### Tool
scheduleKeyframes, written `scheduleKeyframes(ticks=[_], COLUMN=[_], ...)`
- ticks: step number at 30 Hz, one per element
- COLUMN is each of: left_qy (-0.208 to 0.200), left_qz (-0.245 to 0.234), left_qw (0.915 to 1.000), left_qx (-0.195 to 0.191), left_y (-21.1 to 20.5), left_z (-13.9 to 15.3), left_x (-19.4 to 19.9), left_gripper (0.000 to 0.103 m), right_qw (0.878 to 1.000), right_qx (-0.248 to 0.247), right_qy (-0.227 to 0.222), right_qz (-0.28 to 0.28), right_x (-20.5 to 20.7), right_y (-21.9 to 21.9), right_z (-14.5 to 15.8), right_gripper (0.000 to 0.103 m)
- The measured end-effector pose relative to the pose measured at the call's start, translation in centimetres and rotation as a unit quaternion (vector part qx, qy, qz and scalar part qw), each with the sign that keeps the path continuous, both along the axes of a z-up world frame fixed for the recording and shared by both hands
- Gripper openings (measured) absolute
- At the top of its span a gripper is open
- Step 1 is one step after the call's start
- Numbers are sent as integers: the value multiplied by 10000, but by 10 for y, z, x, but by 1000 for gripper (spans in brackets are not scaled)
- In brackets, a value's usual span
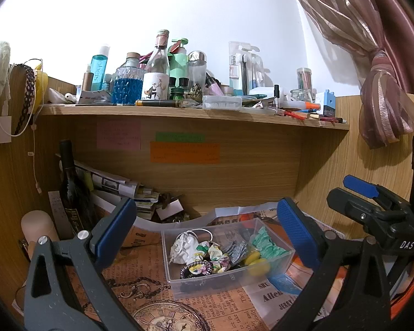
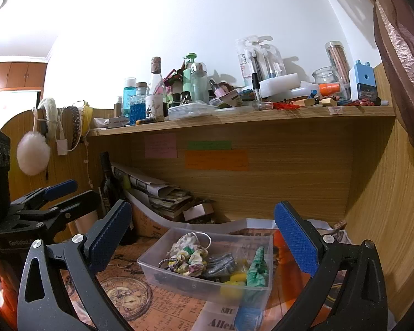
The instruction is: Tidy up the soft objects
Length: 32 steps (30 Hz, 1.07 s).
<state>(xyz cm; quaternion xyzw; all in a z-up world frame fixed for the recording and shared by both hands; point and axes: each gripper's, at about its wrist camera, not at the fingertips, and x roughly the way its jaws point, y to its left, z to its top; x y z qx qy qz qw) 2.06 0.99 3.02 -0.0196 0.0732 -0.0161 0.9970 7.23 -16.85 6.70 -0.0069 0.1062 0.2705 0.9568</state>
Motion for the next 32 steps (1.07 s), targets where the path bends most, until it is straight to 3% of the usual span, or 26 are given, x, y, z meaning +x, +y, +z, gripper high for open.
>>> scheduleKeyframes(ticks=[32], left_qy=[60], left_qz=[67], left_qw=[9999], left_qx=[-110], left_y=[-8], left_z=[-2], left_x=[2], left_gripper=[103], right_qw=[10000], right_qx=[-48], right_qy=[61], right_qz=[-38], right_x=[5], right_y=[3], right_z=[-6], right_gripper=[103])
